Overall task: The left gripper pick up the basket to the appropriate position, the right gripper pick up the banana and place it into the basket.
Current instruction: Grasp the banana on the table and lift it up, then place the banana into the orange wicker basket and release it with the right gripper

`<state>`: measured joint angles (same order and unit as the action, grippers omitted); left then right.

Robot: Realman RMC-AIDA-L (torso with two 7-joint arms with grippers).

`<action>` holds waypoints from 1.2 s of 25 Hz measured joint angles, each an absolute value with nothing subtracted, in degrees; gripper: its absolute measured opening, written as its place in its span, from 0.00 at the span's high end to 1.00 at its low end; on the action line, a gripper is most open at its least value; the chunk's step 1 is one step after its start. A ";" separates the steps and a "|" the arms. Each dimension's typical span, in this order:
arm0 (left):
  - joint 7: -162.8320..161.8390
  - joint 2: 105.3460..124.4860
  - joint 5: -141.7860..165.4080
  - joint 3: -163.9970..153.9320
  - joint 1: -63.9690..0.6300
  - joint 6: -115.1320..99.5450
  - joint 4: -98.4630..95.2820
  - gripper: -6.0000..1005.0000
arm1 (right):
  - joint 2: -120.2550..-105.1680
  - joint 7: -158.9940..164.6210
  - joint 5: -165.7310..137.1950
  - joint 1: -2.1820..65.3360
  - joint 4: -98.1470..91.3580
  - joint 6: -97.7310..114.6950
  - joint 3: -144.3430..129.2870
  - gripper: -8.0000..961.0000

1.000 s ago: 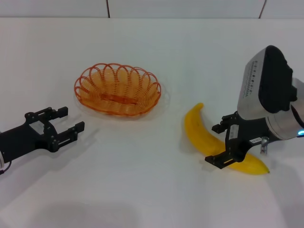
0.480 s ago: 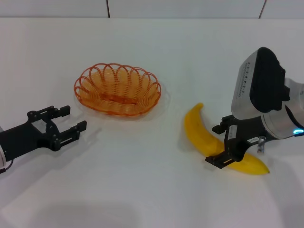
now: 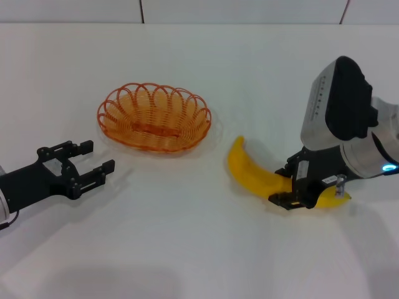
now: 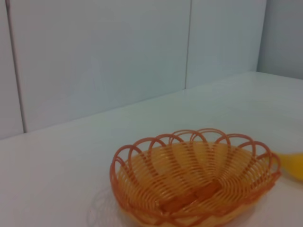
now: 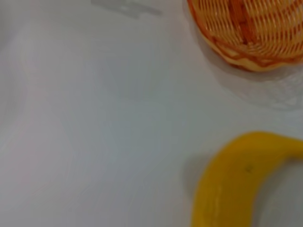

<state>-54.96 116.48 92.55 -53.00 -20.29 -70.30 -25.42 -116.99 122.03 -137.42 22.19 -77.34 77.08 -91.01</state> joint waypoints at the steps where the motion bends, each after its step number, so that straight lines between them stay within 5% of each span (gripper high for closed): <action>1: -54.95 116.47 92.55 -52.99 -20.30 -70.28 -25.38 0.35 | -116.99 122.03 -137.42 22.19 -77.34 77.08 -91.01 0.25; 8: -54.93 116.45 92.54 -52.99 -20.31 -70.22 -25.31 0.35 | -116.90 122.94 -137.38 21.50 -84.34 79.57 -89.26 0.50; 30: -54.52 116.56 92.45 -52.99 -21.44 -70.49 -25.25 0.35 | -117.13 116.31 -126.30 28.55 -82.09 59.65 -99.43 0.50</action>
<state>-54.52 116.56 92.45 -52.99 -21.44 -70.49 -25.25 -117.13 116.31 -126.30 28.55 -82.09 59.65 -99.43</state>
